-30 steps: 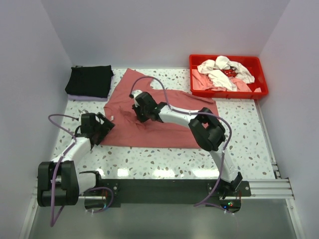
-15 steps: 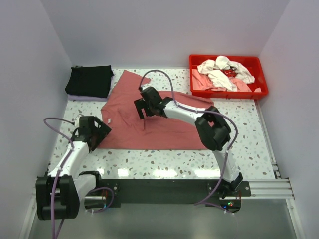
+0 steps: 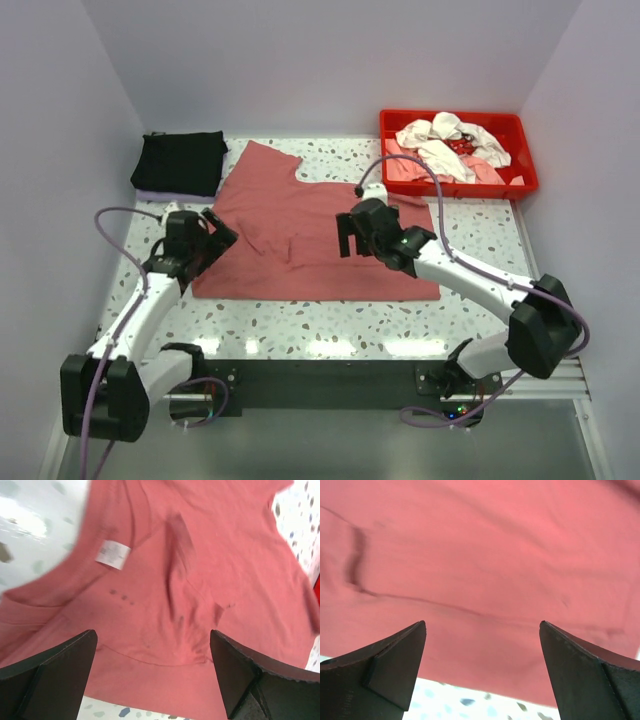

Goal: Fold and stack the t-shirts
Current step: Fold the tshirt

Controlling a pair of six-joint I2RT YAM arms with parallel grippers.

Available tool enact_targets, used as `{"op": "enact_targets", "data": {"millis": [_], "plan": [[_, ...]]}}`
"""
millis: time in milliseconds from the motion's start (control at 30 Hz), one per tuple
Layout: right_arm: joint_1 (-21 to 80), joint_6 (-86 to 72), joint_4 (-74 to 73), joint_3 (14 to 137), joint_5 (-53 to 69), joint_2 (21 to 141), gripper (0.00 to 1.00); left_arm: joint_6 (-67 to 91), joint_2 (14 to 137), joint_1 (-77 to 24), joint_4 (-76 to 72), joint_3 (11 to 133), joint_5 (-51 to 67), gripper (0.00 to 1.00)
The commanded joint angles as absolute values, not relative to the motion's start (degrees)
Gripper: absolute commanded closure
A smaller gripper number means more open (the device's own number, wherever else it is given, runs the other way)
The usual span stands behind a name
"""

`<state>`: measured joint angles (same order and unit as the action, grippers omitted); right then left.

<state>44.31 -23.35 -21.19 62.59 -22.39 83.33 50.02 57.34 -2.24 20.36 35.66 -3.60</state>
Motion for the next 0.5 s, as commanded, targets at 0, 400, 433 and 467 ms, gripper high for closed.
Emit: {"op": "enact_targets", "data": {"millis": [0,400,433,467], "plan": [[41.40,-28.56,-23.74,53.89,-26.81,79.64,0.01,50.36,62.74,-8.95,13.63,38.92,-3.25,0.00],[35.24,-30.49,-21.27,46.67,-22.33,88.23,0.01,47.82,79.19,-9.40,13.36,36.40,-4.12,0.00],[35.16,-30.85,-21.27,46.32,-21.80,88.68,0.01,47.90,78.75,-9.40,13.62,35.43,-4.48,0.00],[35.16,-31.28,-21.36,45.36,-20.58,89.03,0.01,47.99,78.49,-9.49,14.06,33.59,-4.66,0.00]]}}
